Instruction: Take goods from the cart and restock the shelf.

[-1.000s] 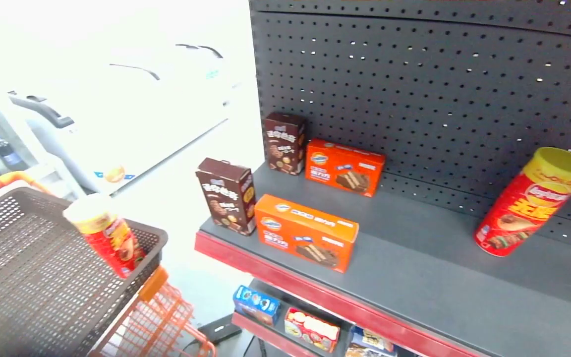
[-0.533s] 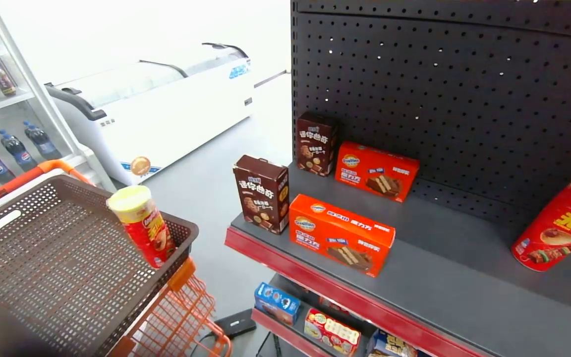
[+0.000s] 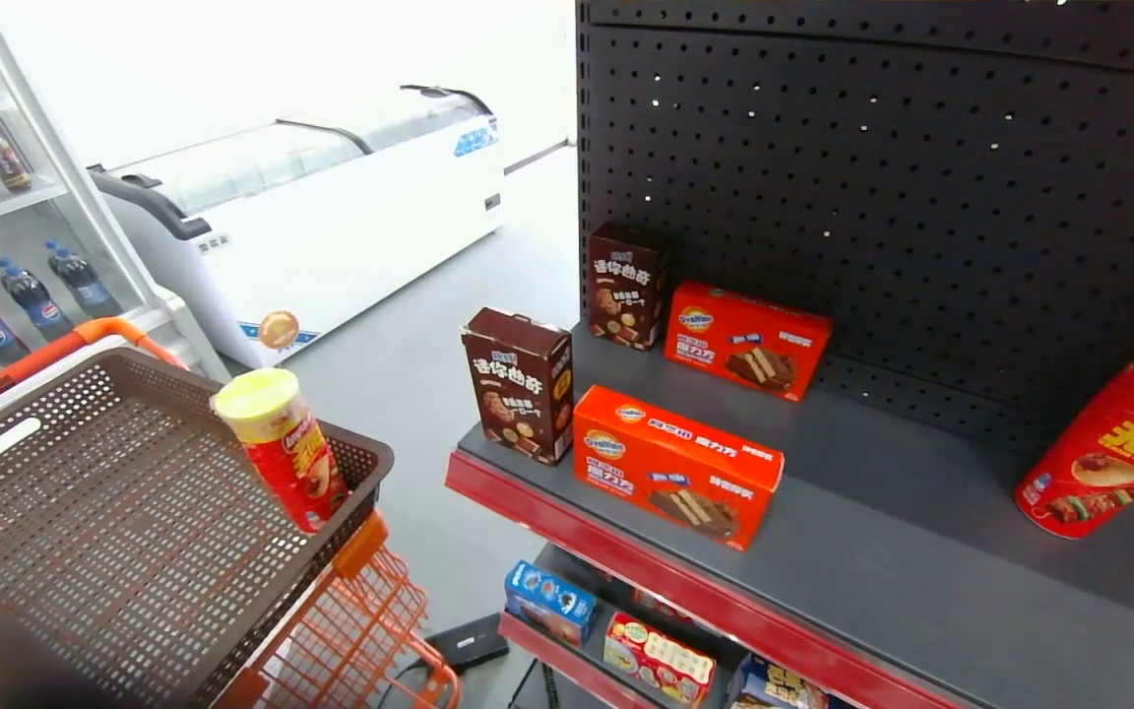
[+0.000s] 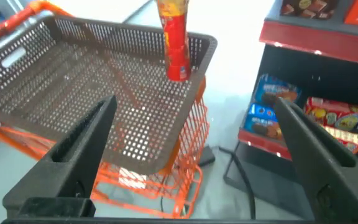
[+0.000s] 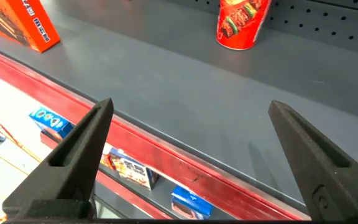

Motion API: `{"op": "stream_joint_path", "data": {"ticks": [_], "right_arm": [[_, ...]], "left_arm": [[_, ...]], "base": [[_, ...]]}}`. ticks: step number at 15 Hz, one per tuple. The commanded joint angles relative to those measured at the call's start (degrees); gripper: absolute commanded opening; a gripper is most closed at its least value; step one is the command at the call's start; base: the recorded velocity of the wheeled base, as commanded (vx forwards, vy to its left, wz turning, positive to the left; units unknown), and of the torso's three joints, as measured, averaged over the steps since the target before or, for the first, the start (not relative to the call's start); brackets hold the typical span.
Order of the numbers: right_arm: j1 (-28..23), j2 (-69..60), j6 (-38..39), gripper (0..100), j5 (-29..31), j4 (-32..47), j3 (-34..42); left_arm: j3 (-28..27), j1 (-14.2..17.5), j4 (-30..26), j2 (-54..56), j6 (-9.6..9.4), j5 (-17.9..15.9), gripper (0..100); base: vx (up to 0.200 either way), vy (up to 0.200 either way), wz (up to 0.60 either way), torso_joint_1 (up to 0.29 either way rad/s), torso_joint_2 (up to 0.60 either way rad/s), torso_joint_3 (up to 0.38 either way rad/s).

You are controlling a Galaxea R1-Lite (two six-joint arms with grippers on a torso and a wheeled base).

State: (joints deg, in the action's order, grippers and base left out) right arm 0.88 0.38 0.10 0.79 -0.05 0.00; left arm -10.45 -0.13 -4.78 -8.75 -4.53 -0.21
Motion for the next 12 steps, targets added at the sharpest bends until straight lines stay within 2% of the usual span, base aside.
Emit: {"op": "stream_joint_path", "data": {"ticks": [1, 3, 4, 5, 8, 9, 11, 12], "right_arm": [[0.0, 0.0, 0.0, 100, 0.0, 0.0, 0.0], [0.0, 0.0, 0.0, 100, 0.0, 0.0, 0.0], [0.0, 0.0, 0.0, 100, 0.0, 0.0, 0.0], [0.0, 0.0, 0.0, 100, 0.0, 0.0, 0.0], [0.0, 0.0, 0.0, 100, 0.0, 0.0, 0.0], [0.0, 0.0, 0.0, 100, 0.0, 0.0, 0.0], [0.0, 0.0, 0.0, 100, 0.0, 0.0, 0.0], [0.0, 0.0, 0.0, 100, 0.0, 0.0, 0.0]], "left_arm": [[-7.7, 0.1, -0.4, -21.4, 0.76, 1.4, 100], [-8.9, 0.2, 5.5, -32.4, 3.92, 1.3, 100], [-8.8, 1.2, 8.8, -37.1, 4.36, 1.4, 100], [-8.9, 1.9, 11.5, -41.6, 4.01, 1.8, 100], [-7.8, 1.7, 21.7, -54.1, 4.1, 4.1, 100], [-7.3, 2.1, 32.7, -63.1, 4.1, 6.4, 100], [-7.3, 2.2, 45.2, -73.3, 4.45, 7.9, 100], [-7.5, 2.2, 48.2, -76.0, 4.53, 7.8, 100]], "base": [[0.0, 0.0, 0.0, 0.0, 0.0, 0.0], [0.0, 0.0, 0.0, 0.0, 0.0, 0.0], [0.0, 0.0, 0.0, 0.0, 0.0, 0.0], [0.0, 0.0, 0.0, 0.0, 0.0, 0.0], [0.0, 0.0, 0.0, 0.0, 0.0, 0.0], [0.0, 0.0, 0.0, 0.0, 0.0, 0.0], [0.0, 0.0, 0.0, 0.0, 0.0, 0.0], [0.0, 0.0, 0.0, 0.0, 0.0, 0.0]]}}
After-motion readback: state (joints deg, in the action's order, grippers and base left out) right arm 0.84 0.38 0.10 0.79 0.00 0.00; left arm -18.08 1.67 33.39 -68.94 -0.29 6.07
